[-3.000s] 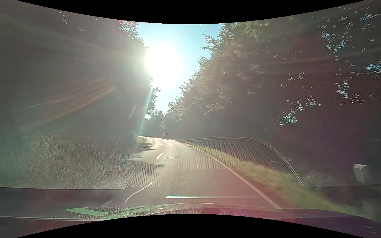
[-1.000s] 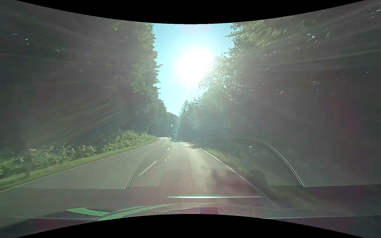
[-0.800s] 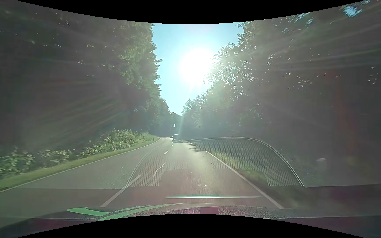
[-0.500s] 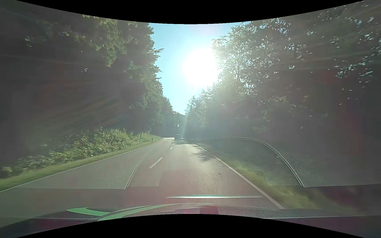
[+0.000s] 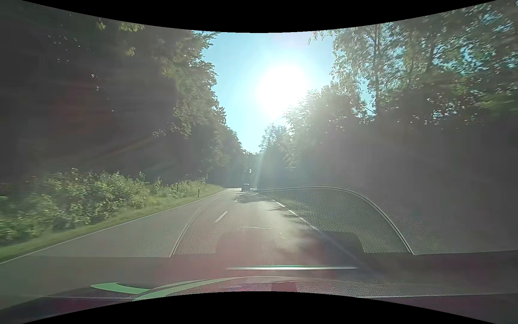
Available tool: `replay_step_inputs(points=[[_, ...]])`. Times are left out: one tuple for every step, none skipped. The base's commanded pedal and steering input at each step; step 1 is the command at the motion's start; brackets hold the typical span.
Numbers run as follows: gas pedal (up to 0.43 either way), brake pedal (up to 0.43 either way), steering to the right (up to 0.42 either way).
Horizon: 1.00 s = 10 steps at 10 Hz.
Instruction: Follow the waypoints while adhering to traffic rules and regulations
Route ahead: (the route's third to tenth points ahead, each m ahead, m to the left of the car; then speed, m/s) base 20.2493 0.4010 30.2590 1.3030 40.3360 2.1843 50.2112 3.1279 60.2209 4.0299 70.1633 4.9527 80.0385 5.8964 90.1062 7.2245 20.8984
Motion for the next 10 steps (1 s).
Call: replay_step_inputs(points=[[0.197,0.0,-0.015],[0.197,0.0,-0.015],[0.197,0.0,-0.015],[0.197,0.0,-0.013],[0.197,0.0,-0.012],[0.197,0.0,-0.012],[0.197,0.0,-0.011],[0.197,0.0,-0.011],[0.189,0.0,-0.011],[0.169,0.0,-0.01]])
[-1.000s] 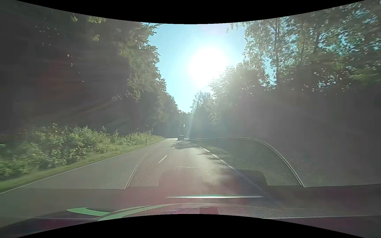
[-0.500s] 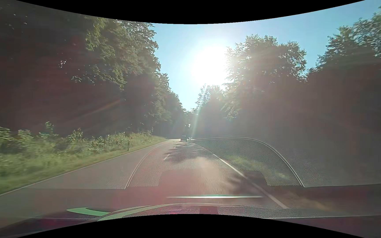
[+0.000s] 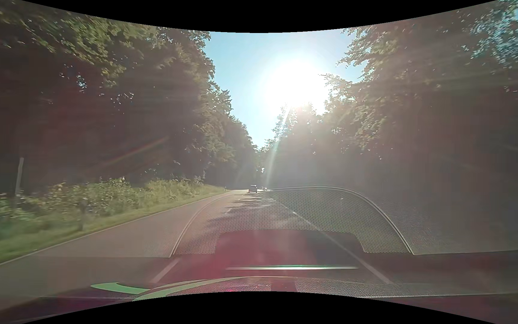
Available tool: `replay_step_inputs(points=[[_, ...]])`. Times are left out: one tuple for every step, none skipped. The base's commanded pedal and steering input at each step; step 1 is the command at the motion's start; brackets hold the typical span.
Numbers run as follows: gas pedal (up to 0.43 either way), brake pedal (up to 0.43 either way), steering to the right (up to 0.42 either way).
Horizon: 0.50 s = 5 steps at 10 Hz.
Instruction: Follow the waypoints while adhering to traffic rules and regulations
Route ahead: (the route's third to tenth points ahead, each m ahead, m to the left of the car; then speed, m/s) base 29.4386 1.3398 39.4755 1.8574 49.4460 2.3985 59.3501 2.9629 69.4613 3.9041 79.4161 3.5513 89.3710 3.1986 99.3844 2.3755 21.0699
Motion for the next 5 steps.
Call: replay_step_inputs(points=[[0.157,0.0,-0.009],[0.15,0.0,-0.008],[0.15,0.0,-0.008],[0.138,0.0,-0.008],[0.138,0.0,-0.008]])
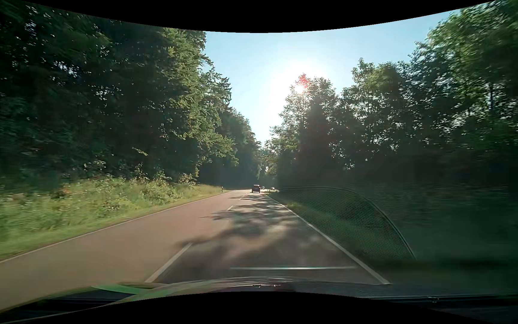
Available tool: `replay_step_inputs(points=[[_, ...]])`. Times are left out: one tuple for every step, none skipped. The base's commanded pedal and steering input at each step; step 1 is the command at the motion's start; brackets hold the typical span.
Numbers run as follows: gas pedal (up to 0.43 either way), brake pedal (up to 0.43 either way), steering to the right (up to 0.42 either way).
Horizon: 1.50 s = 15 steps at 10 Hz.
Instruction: Follow the waypoints while adhering to traffic rules and regulations
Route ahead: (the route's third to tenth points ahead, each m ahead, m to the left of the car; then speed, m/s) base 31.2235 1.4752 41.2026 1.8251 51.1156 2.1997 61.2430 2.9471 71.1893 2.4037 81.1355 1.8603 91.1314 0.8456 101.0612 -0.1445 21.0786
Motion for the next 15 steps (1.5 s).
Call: replay_step_inputs(points=[[0.138,0.0,-0.007],[0.138,0.0,-0.007],[0.13,0.0,-0.007],[0.13,0.0,-0.007],[0.13,0.0,-0.002],[0.13,0.0,0.0],[0.13,0.0,-0.001],[0.138,0.0,-0.004],[0.138,0.0,-0.005],[0.138,0.0,-0.005],[0.138,0.0,-0.005],[0.138,0.0,-0.005],[0.138,0.0,-0.005],[0.138,0.0,-0.004],[0.138,0.0,-0.003]])
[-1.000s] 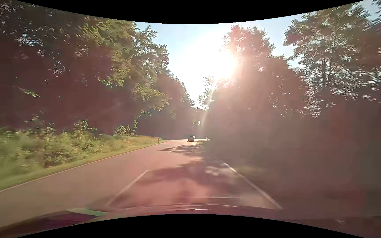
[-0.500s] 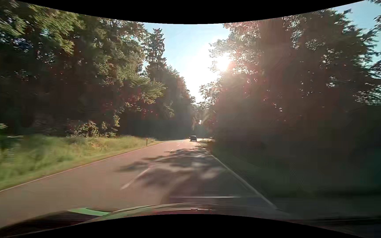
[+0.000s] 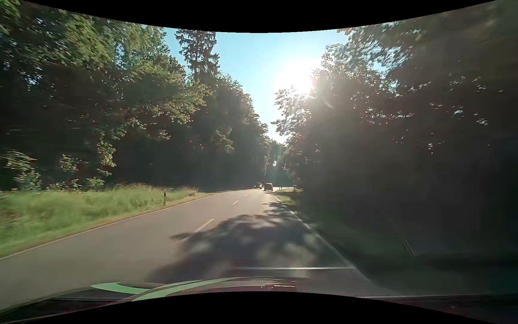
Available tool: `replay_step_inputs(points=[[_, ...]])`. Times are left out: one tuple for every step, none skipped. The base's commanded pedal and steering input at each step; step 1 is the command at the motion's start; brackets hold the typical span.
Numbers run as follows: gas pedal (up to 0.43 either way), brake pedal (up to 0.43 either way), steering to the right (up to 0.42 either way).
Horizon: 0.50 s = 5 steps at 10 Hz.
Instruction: Follow the waypoints while adhering to traffic rules and regulations
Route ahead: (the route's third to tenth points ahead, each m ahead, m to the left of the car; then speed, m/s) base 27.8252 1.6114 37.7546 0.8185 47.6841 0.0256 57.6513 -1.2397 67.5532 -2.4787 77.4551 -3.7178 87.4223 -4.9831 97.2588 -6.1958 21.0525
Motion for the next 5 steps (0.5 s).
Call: replay_step_inputs(points=[[0.138,0.0,-0.003],[0.138,0.0,-0.001],[0.138,0.0,-0.001],[0.138,0.0,-0.001],[0.138,0.0,-0.001]])
